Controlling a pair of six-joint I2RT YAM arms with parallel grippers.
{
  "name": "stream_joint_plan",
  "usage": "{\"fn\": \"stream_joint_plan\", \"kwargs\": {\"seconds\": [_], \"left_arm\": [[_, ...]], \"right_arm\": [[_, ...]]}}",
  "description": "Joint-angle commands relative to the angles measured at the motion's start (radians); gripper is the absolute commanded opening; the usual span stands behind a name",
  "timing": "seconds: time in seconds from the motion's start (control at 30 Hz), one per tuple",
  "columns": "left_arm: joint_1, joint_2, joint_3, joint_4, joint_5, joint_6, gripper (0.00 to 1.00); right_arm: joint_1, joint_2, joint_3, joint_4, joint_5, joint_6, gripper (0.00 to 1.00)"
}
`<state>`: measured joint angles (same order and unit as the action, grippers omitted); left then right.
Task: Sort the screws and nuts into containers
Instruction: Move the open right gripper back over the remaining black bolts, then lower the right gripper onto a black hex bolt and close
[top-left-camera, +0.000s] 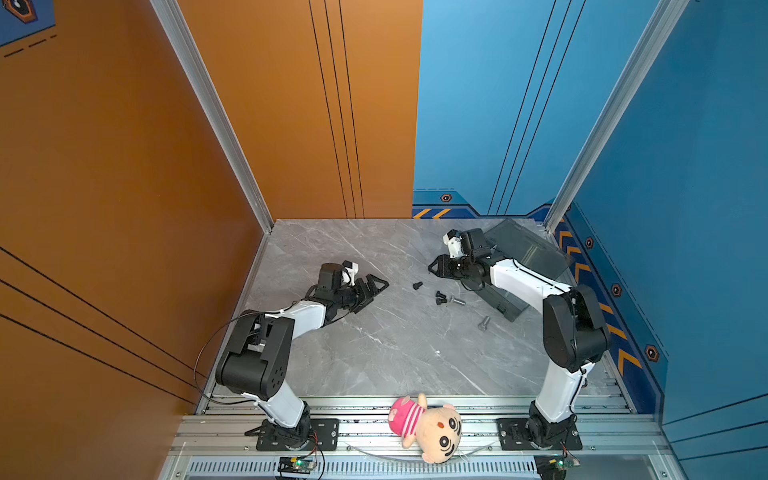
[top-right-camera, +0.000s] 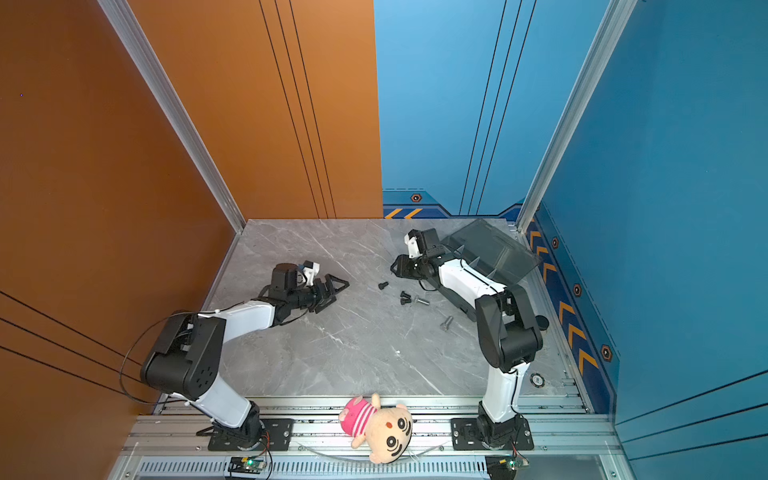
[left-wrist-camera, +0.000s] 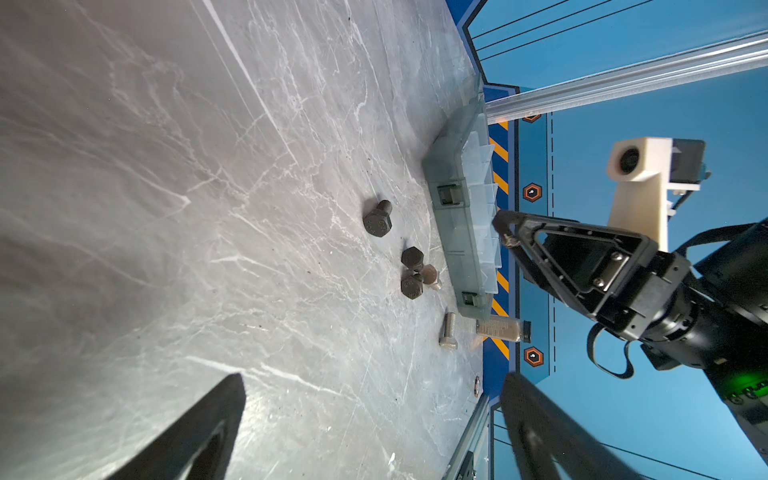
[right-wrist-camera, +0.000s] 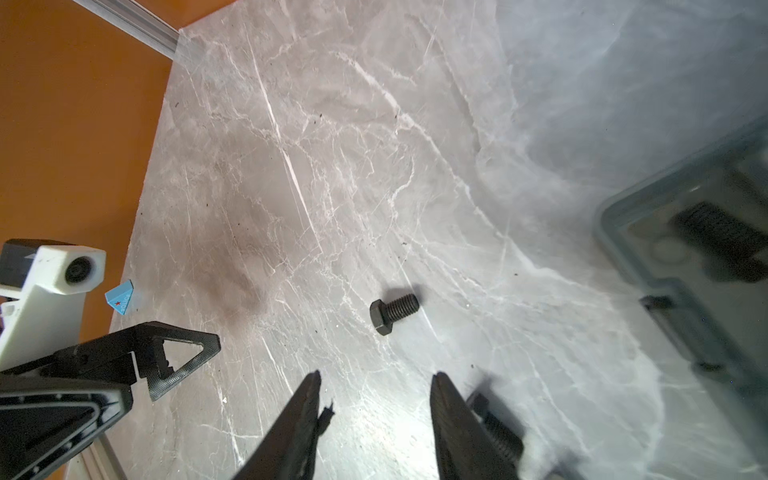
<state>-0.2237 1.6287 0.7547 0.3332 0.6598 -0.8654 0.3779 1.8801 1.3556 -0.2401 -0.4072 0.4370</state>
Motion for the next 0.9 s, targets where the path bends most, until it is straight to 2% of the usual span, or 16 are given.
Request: {"fn": "stream_joint_plan", "kwargs": {"seconds": [0.0, 0.2, 0.7, 0.87], "left_arm": [[-0.003, -0.009, 0.011, 0.013, 0.015, -0.006, 0.98], [0.000, -0.006, 0.011, 0.012, 0.020, -0.005, 0.98], [0.006, 0.010, 0.012, 0.012, 0.023, 0.002, 0.98], [0.010, 0.013, 0.011, 0.012, 0.025, 0.010, 0.98]], "right_arm": [[0.042, 0.046, 0.060, -0.083, 0.080, 0.065, 0.46], [0.090, 0.118, 0.137, -0.174, 0.224, 0.197, 0.46], [0.155, 0.183, 0.170, -0.162, 0.345, 0.491, 0.44], [0.172, 0.187, 0.198, -0.178, 0.368, 0.540, 0.45]]}}
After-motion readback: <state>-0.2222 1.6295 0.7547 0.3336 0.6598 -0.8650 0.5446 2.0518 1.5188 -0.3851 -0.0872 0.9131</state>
